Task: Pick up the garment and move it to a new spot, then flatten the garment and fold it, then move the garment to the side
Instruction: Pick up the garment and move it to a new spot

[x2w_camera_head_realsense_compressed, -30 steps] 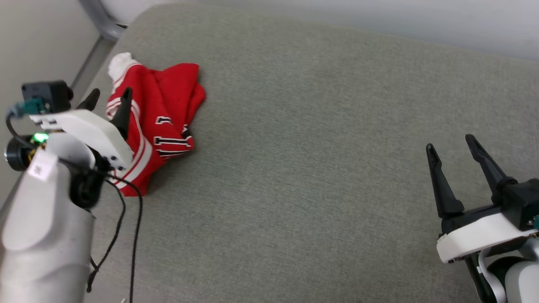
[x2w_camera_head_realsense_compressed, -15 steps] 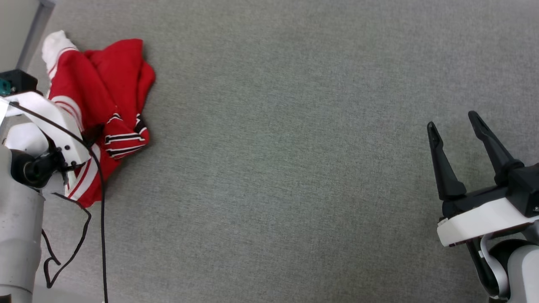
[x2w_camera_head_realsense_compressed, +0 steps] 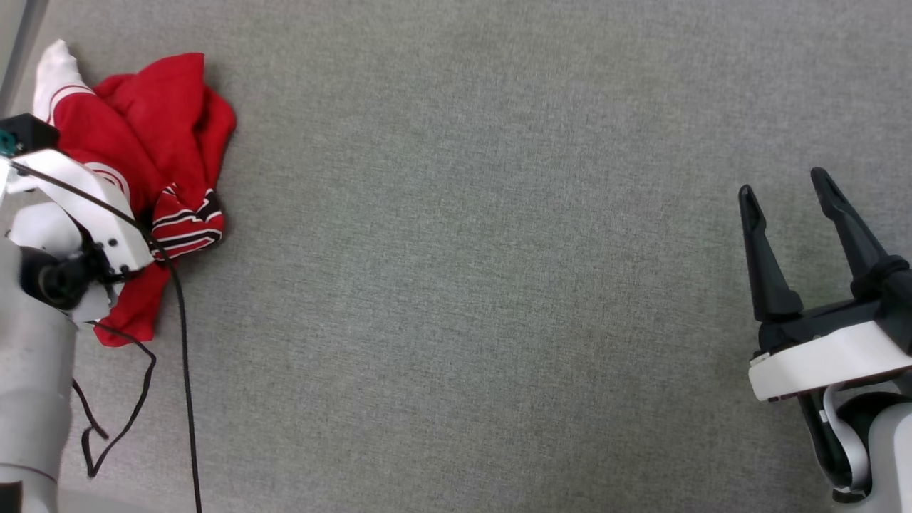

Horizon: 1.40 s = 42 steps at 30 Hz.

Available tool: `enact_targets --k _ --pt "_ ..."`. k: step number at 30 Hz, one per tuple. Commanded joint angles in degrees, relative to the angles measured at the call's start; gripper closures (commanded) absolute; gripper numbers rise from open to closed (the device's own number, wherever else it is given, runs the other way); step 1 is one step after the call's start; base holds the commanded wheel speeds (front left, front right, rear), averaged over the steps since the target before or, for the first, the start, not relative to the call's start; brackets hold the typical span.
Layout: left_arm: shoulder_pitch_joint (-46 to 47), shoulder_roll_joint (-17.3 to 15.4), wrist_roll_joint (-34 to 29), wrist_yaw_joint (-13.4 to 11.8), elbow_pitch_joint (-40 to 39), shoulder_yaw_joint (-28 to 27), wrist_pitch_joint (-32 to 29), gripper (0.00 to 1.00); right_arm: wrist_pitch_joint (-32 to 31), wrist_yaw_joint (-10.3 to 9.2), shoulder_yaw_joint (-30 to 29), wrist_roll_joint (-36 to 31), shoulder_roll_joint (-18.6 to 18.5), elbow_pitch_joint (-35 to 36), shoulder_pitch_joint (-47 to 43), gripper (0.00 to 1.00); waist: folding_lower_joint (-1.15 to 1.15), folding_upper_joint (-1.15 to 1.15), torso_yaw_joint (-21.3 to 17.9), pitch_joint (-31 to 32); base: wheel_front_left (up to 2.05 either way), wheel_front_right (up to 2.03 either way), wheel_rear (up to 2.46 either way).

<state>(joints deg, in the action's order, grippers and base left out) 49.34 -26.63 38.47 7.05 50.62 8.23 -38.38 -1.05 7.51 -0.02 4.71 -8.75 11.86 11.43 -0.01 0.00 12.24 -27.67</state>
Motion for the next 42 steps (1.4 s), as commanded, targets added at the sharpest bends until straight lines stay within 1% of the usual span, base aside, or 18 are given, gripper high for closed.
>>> enact_targets --k 1,6,8,10,14,17,21,26,30,37,42 --pt "-2.5 1.3 -1.1 -0.1 1.4 1.4 1.9 1.00 0.3 -0.03 0.0 0.2 0.3 -0.1 0.4 0.00 0.01 0.00 0.2 1.1 0.00 0.00 0.00" --pt "-1.0 -0.8 -3.0 0.2 -0.1 1.9 11.4 1.00 1.1 -0.03 0.5 0.0 1.1 -1.8 -0.5 0.00 0.01 0.00 0.4 5.1 0.00 0.00 0.00" --pt "-0.4 -1.5 -4.2 0.2 -0.8 2.0 16.3 1.00 1.7 -0.03 0.5 -0.1 1.5 -2.5 -1.1 0.00 0.01 0.00 0.5 7.0 0.00 0.00 0.00" --pt "0.0 -1.6 -5.5 0.2 -2.0 2.3 21.8 1.00 2.3 -0.03 0.5 -0.5 1.8 -3.0 -1.5 0.00 0.01 0.00 0.5 8.7 0.00 0.00 0.00" --pt "-1.2 -1.1 -7.5 0.0 -3.2 2.8 31.3 1.00 3.4 -0.04 -0.4 -0.1 3.0 -4.4 -2.9 0.00 0.01 0.00 0.3 12.6 0.00 0.00 0.00" --pt "-2.5 -0.4 -9.0 -0.8 -4.5 3.3 37.9 1.00 4.0 -0.04 -1.3 -0.4 3.8 -5.4 -4.3 0.00 0.01 0.00 0.0 15.6 0.00 0.00 0.00" --pt "-4.8 1.2 -9.5 -1.6 -6.8 3.3 44.3 1.00 4.4 -0.04 -2.2 -0.3 4.8 -6.1 -6.3 0.00 0.01 0.00 -0.6 19.0 0.00 0.00 0.00" --pt "-7.4 4.4 -9.7 -2.9 -10.6 3.8 49.2 1.00 4.5 -0.03 -3.2 0.2 5.5 -6.3 -8.7 0.00 0.01 0.00 -1.3 22.0 0.00 0.00 0.00" --pt "-9.2 7.2 -10.3 -4.1 -14.1 5.2 50.7 1.00 4.2 -0.03 -2.9 0.6 5.7 -6.4 -9.6 0.00 0.01 0.00 -3.0 23.4 0.00 0.00 0.00" --pt "-12.9 11.8 -11.2 -4.7 -21.3 8.9 51.3 1.00 3.8 -0.04 -2.2 0.6 5.9 -6.1 -10.1 0.00 0.01 0.00 -8.8 24.2 0.00 0.00 0.00" --pt "-16.1 14.5 -11.7 -4.3 -26.0 12.0 51.2 1.00 3.6 -0.04 -2.9 0.8 5.9 -5.4 -10.4 0.00 0.01 0.00 -13.4 23.3 0.00 0.00 0.00"
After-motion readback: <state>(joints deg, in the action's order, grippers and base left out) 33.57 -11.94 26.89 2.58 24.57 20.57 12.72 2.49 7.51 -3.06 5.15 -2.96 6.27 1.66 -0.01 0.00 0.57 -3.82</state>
